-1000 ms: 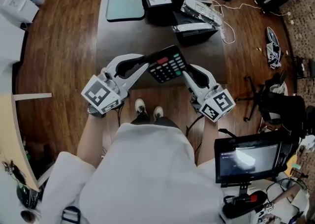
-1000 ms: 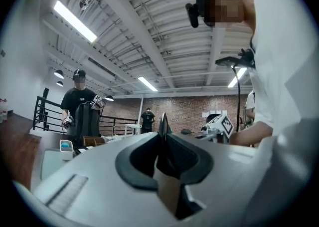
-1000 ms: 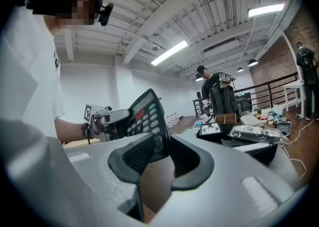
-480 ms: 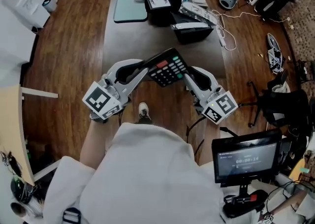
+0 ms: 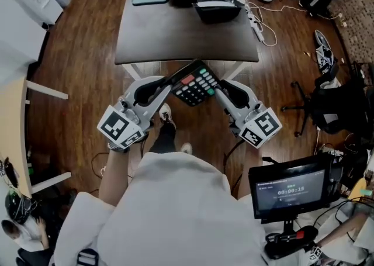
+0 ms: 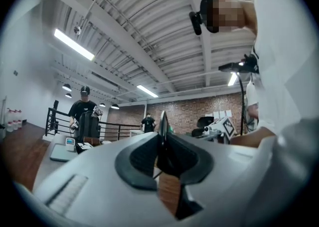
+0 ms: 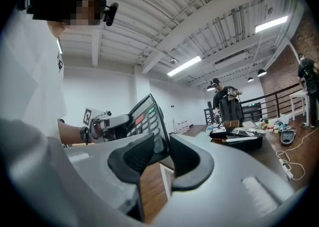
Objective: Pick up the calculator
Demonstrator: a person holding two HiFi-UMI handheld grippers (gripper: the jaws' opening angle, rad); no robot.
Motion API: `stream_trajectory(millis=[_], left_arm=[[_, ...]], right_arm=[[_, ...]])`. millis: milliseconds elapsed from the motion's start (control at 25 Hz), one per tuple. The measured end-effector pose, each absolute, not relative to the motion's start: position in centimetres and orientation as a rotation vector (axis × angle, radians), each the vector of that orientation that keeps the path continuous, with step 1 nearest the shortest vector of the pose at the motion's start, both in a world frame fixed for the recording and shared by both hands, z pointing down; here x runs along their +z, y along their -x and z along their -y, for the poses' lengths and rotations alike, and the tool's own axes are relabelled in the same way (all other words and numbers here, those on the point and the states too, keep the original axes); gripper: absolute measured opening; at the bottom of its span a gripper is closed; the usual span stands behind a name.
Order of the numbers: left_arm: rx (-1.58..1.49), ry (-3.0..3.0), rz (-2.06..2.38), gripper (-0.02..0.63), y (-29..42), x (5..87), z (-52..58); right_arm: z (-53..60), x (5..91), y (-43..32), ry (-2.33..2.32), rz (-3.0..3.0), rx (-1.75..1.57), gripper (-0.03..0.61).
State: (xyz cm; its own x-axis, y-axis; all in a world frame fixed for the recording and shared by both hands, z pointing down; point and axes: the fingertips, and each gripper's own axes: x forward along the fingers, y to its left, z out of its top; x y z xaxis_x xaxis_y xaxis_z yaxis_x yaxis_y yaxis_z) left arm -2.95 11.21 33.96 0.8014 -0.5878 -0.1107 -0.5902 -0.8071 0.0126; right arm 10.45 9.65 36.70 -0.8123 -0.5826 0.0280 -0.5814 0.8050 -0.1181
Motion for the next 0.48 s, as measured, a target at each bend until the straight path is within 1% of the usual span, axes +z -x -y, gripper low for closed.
stream_trajectory(millis=[200, 480], left_arm=[[0.147, 2.995, -0.977, 0.06, 1.7, 35.1, -14.9], [0.135, 2.951, -0.965, 0.06, 1.4, 32.8, -19.3]], right_arm=[[-13.6, 37.7, -11.7, 0.963, -2.985, -0.234, 0.103], [-17.8, 35.6, -12.0, 0.945, -2.956, -0.169, 0.103]])
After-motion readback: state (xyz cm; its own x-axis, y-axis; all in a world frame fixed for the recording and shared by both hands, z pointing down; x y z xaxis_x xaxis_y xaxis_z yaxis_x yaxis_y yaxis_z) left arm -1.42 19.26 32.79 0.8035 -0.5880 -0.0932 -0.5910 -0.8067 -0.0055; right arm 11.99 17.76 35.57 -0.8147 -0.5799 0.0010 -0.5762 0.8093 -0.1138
